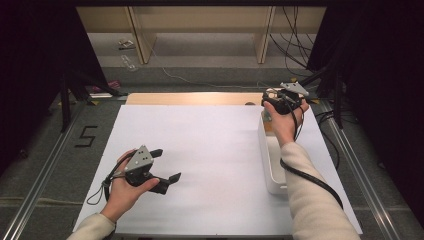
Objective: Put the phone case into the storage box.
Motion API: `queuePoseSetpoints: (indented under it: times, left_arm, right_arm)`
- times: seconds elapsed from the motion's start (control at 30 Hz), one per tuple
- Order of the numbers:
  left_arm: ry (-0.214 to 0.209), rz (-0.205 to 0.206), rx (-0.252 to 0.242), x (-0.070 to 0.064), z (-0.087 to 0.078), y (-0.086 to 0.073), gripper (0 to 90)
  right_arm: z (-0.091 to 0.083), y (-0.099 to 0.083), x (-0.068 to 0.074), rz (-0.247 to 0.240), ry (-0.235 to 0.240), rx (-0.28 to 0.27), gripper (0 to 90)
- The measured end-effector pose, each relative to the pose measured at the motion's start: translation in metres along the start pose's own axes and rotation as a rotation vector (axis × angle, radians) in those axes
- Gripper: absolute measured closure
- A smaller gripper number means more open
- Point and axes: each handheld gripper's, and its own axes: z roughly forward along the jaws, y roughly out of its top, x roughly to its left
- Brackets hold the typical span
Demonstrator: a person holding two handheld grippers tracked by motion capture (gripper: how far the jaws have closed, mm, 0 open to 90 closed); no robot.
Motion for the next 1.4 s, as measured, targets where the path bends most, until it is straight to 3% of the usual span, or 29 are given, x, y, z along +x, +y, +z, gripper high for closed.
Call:
queuePoseSetpoints:
  times: [1.4]
  left_arm:
    - [-0.001, 0.001, 0.003, -0.0004, 0.0005, -0.0002, 0.0]
  right_arm:
    - [0.0038, -0.0100, 0.0006, -0.008, 0.003, 0.026, 11.8]
